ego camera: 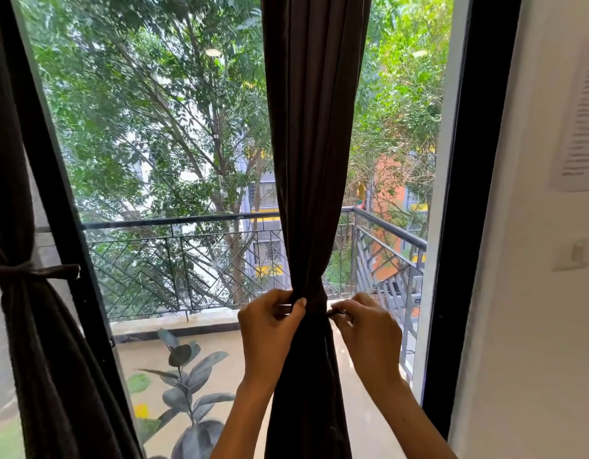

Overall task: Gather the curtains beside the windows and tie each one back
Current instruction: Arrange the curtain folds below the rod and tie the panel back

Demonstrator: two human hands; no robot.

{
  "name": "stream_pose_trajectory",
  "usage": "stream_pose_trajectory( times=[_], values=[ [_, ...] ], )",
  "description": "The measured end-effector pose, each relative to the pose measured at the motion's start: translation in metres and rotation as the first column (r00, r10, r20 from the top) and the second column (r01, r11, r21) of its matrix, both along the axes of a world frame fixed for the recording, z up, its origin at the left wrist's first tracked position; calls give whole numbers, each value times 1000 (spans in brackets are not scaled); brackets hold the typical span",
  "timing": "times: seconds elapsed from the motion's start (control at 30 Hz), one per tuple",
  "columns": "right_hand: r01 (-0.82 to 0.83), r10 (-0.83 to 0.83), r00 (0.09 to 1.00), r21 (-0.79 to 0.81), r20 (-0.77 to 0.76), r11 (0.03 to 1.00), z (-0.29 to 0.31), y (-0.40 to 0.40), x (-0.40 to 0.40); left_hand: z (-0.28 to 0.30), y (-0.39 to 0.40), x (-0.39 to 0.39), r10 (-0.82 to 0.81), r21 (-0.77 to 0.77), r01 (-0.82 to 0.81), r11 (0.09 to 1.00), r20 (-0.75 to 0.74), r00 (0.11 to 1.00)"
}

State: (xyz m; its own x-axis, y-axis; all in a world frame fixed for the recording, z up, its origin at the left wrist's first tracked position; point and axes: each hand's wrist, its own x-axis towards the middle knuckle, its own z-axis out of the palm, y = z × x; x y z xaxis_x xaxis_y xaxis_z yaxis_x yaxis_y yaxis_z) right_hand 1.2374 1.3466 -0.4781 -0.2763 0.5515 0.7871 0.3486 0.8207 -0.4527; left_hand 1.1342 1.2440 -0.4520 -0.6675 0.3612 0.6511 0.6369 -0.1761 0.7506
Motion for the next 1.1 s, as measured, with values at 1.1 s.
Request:
stream_pose_trajectory(
  times=[1.1],
  values=[
    [-569,508,819,-486,-266,663,-1,-16,-9,3,-12,-14,-65,-360,32,933,-80,995]
  ],
)
